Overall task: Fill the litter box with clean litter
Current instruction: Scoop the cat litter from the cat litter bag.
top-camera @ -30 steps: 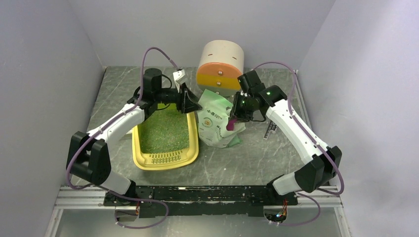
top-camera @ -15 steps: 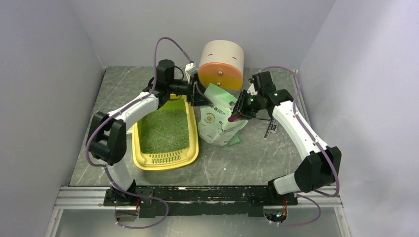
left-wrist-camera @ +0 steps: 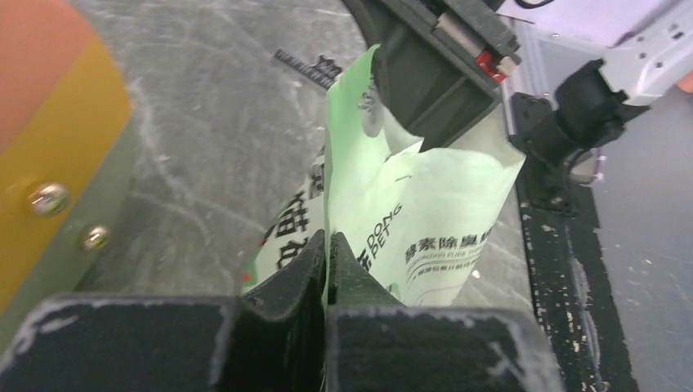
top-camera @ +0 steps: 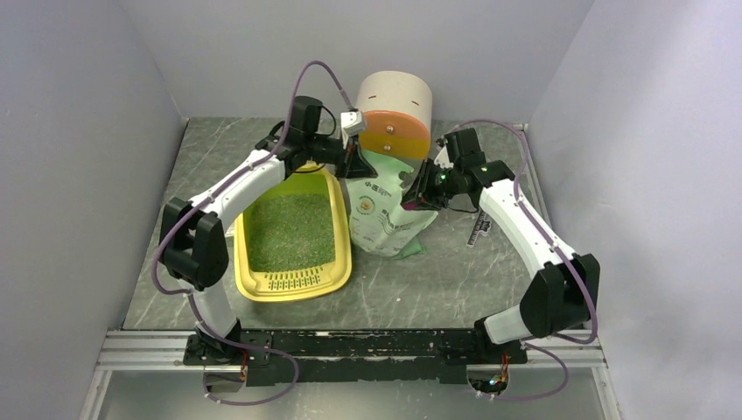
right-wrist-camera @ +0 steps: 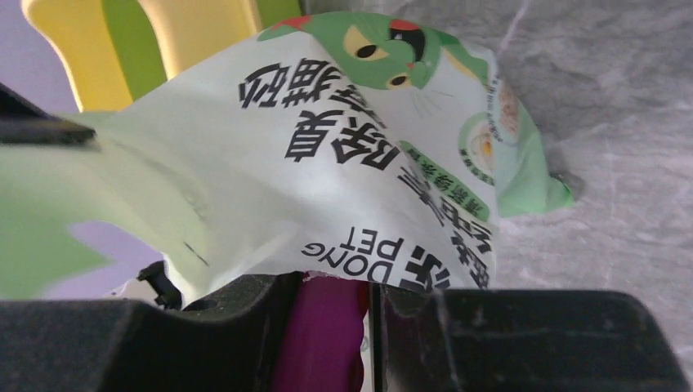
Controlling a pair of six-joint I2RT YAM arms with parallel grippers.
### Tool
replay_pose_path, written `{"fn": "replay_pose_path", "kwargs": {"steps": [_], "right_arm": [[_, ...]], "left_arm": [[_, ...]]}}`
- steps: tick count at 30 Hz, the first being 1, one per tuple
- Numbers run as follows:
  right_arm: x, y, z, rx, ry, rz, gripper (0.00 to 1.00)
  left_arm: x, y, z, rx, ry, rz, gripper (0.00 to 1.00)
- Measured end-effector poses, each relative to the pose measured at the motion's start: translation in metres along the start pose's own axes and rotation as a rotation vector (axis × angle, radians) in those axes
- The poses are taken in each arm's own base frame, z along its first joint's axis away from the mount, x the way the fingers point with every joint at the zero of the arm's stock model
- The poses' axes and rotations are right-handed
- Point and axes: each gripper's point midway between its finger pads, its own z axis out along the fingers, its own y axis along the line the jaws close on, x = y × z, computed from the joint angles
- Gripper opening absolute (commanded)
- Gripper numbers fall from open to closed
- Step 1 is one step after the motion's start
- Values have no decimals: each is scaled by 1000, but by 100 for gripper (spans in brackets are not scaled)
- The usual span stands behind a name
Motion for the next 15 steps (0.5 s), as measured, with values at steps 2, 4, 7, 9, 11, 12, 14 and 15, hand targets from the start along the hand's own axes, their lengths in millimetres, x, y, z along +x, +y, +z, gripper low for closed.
{"fn": "replay_pose_path", "kwargs": {"steps": [2,4,7,9,11,12,14,15], "right_arm": [[-5,5,6,-20,8,2,0],[-10,11,13,-44,16,0,0],[-17,16,20,-68,23,-3,0],[-19,21,23,-93,22,-2,0],[-21,30,22,-140,18,2,0],[-22,36,20,-169,10,5,0],[-21,44,15,-232,-7,17,0],[-19,45,12,-257,-16,28,0]], "left_arm": [[-1,12,-12,-47,-6,-3,5],[-4,25,-31,-106,-30,-12,5],[-8,36,-60,-173,-84,-23,5],[-15,38,-66,-180,-106,-13,5],[-17,36,-65,-167,-112,-5,5],[-17,34,-63,-160,-111,-3,5],[-17,31,-60,-148,-112,2,5],[-16,29,-58,-144,-113,4,5]]}}
